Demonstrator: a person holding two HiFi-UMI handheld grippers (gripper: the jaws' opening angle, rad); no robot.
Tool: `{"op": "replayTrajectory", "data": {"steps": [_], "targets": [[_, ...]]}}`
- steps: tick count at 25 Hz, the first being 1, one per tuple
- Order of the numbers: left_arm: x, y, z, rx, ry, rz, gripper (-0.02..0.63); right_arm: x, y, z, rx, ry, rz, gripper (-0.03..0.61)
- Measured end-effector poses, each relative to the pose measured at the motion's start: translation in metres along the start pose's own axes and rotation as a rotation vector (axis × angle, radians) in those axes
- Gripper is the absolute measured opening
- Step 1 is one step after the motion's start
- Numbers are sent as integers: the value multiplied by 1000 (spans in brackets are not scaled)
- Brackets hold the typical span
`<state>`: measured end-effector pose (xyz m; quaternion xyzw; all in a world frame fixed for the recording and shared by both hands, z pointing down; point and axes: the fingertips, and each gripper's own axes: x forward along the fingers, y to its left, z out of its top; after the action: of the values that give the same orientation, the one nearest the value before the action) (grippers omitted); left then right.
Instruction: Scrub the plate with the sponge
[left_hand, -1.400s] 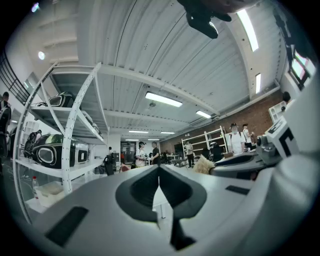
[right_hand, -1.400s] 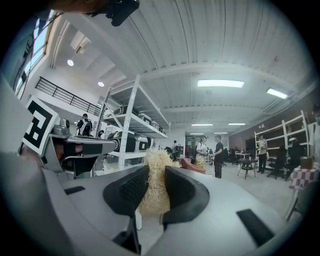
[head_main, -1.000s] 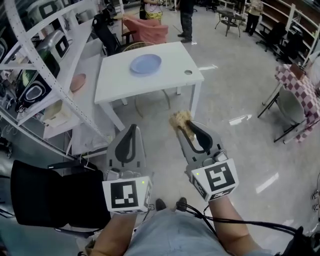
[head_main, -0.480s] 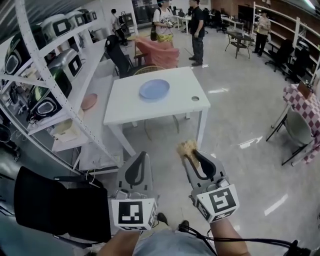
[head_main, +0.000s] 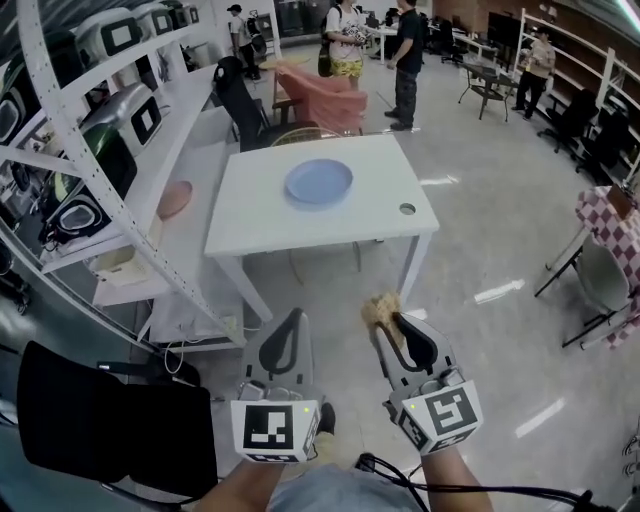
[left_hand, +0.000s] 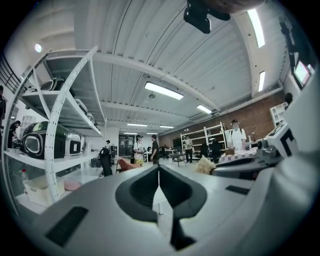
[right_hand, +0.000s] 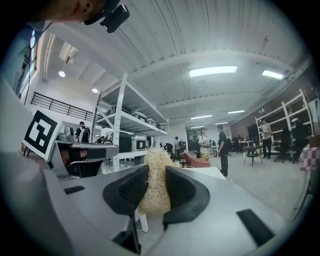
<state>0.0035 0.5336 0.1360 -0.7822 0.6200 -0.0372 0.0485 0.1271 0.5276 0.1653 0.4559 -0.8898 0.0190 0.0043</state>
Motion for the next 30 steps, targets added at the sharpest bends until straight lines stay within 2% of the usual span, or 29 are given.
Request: {"op": "replayTrajectory", "data": {"steps": [8,16,22,30], "targets": [[75,72,-3,-31,-15,-14,15,107,-4,14,-37,4,5,109],[120,125,4,-41,-65,-20,15,173,-6,33,-79,-30,-10,109],[146,138,0,-51,-78,-40,15,198,-14,39,-104,-39,-23,109],[194,132,-32,-64,3,-73,15,223,-56,19,-75,4,-62,109]]}}
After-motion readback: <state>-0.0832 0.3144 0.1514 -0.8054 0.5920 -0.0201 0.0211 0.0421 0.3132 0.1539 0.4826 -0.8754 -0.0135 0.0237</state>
